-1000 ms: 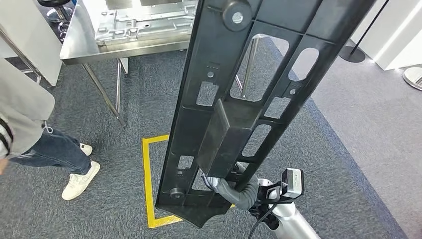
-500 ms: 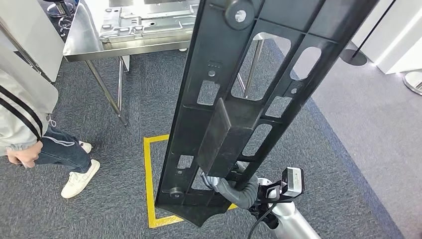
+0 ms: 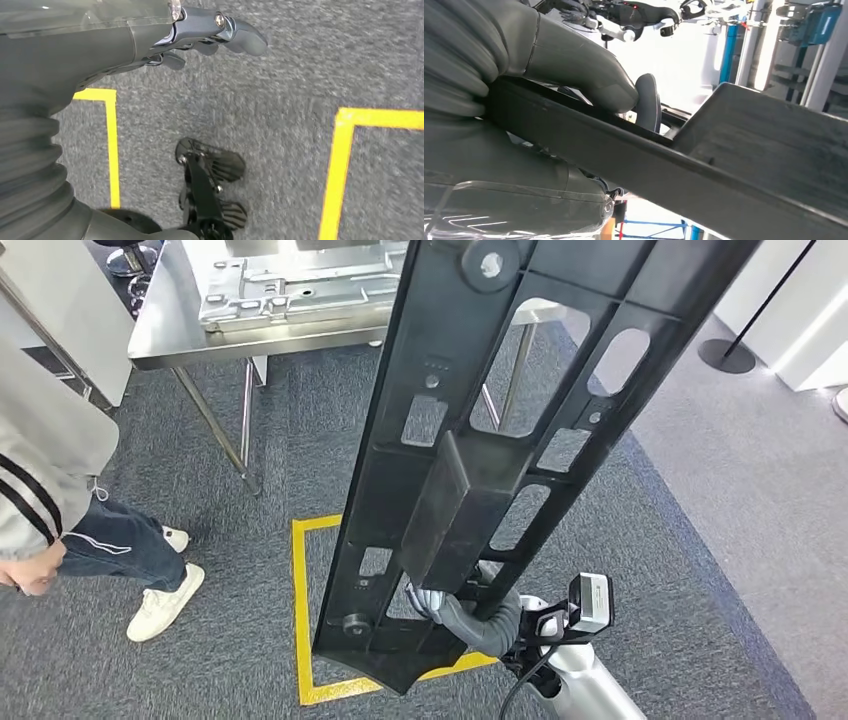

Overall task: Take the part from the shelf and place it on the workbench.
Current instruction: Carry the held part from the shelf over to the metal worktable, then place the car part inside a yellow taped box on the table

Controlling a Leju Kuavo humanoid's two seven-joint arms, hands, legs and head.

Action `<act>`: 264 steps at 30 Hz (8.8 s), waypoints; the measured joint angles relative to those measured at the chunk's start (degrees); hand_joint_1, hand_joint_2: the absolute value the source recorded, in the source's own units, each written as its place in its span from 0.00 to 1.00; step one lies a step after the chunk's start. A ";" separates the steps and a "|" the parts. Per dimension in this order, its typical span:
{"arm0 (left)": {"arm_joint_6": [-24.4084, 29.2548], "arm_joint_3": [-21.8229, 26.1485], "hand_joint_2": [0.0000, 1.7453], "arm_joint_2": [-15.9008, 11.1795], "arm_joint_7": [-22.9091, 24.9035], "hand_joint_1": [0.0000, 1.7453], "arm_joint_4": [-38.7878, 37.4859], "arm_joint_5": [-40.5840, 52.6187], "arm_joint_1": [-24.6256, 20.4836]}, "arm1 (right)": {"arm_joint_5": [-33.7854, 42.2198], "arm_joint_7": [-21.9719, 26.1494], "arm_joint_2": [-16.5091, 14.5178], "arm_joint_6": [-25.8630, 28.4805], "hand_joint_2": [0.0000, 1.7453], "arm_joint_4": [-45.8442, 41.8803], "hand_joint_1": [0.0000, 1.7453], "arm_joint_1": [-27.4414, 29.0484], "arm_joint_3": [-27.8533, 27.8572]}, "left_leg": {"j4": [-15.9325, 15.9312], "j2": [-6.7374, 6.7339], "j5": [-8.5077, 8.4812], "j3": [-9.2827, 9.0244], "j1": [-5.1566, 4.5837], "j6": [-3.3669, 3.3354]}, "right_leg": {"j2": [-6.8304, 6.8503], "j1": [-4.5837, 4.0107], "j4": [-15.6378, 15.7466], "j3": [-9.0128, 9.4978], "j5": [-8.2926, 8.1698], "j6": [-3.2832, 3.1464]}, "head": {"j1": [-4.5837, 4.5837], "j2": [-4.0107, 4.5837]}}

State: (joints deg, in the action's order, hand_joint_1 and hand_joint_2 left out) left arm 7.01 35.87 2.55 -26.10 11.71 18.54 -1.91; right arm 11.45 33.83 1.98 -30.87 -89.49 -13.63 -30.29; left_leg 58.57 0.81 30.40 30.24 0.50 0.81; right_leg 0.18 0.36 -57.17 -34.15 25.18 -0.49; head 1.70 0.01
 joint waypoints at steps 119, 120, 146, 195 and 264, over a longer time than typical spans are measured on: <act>-0.34 4.38 1.00 0.56 0.74 0.00 0.01 3.34 -0.29 | -7.76 -6.26 -0.64 6.15 1.00 -5.22 1.00 -2.68 -2.88 | -1.76 0.55 -0.83 -1.58 -0.55 -0.95 | -0.17 0.15 -1.27 -1.13 -0.73 1.07 | -1.73 0.00; -0.35 4.42 1.00 0.55 0.75 0.00 0.01 3.38 -0.36 | -7.53 -6.37 -0.62 6.16 1.00 -5.20 1.00 -2.84 -2.91 | -1.89 0.56 -0.59 -1.73 -0.49 -0.64 | -0.23 0.15 -1.00 -0.96 -0.47 0.67 | -1.69 -0.01; -0.66 5.25 1.00 0.75 0.66 0.00 0.01 5.11 -0.31 | -8.00 -8.00 1.08 8.69 1.00 -3.99 1.00 -3.88 -4.13 | -1.31 2.50 -2.92 0.21 -0.37 -2.48 | 0.01 0.43 -9.02 -4.03 1.85 1.99 | -1.54 -0.01; 0.57 8.10 1.00 0.83 -0.08 0.00 0.15 5.68 0.21 | -9.34 -0.83 1.18 12.44 1.00 -11.11 1.00 0.11 -3.10 | -0.43 0.13 -5.90 3.69 0.31 0.63 | -0.68 0.26 0.21 4.40 3.30 0.54 | -0.14 -0.01; 1.47 14.06 1.00 -0.02 -1.39 0.00 0.20 8.23 -0.07 | -70.09 -24.27 7.01 47.80 1.00 -11.31 1.00 2.42 18.09 | -2.22 -0.59 -4.71 1.40 -0.25 -1.66 | -0.42 0.21 -11.63 -3.64 6.38 1.77 | -0.93 0.00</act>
State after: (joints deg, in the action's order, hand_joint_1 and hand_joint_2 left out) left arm 8.48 49.93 2.53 -27.50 11.91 26.77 -1.98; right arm -58.64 9.57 8.99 16.93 -100.80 -11.21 -12.21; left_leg 56.35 0.22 25.69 31.64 0.25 -0.85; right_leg -0.23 0.57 -68.81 -37.79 31.55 1.28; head 0.77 0.01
